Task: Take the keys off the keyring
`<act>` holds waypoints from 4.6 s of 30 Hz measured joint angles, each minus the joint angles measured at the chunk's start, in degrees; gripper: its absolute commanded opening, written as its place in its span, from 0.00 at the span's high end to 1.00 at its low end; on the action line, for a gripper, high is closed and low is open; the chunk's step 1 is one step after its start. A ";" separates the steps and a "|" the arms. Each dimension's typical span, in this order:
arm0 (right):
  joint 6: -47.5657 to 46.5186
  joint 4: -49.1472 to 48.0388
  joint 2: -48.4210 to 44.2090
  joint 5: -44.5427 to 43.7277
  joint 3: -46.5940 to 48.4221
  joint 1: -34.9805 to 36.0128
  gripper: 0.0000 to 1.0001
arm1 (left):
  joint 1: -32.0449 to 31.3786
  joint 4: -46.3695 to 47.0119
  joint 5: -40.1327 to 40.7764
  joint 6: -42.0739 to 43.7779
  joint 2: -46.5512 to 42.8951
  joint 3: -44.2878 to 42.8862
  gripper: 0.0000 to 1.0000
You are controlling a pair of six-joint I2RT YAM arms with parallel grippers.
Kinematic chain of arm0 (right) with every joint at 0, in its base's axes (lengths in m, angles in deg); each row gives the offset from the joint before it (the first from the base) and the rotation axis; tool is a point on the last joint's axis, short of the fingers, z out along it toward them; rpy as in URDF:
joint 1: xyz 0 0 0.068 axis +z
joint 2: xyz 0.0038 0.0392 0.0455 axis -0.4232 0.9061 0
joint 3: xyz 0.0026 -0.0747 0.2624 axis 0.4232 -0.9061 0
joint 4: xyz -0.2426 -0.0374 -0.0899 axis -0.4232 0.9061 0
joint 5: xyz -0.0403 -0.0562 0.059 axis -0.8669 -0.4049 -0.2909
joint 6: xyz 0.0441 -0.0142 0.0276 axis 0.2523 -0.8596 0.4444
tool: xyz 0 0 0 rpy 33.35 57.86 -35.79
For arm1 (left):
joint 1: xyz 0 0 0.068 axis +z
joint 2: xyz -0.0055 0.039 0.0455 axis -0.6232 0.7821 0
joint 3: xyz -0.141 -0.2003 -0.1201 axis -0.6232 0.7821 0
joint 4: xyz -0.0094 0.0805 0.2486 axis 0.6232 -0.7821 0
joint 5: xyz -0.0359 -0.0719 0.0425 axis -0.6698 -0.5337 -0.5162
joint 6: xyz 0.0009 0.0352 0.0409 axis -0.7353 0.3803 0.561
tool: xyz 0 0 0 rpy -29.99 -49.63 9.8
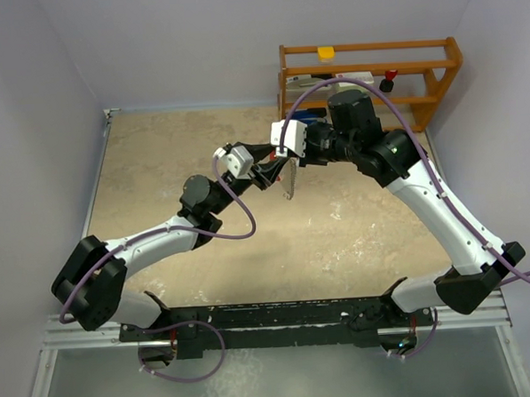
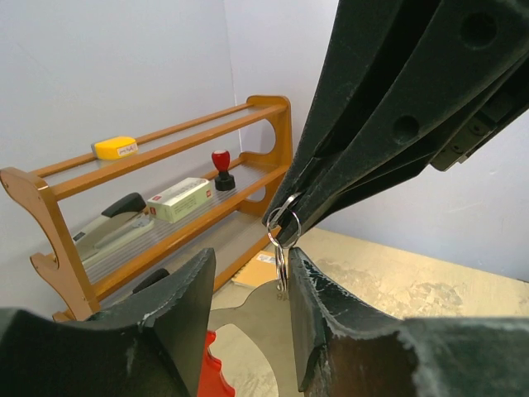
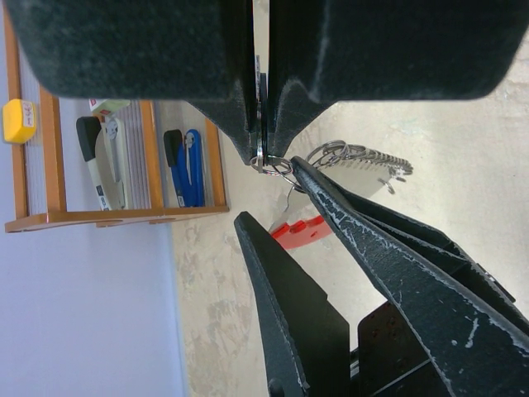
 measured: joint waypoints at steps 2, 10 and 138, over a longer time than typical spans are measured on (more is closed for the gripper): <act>-0.02 0.00 0.00 0.00 0.00 0.00 1.00 | 0.00 -0.02 -0.02 0.00 0.15 0.00 0.66; -0.02 0.00 0.00 0.00 -0.02 0.00 1.00 | 0.00 -0.07 -0.17 0.02 0.20 -0.04 0.88; 3.50 -17.14 -6.43 1.70 -12.28 0.42 1.00 | -0.37 -7.41 8.15 12.87 -7.06 3.19 0.60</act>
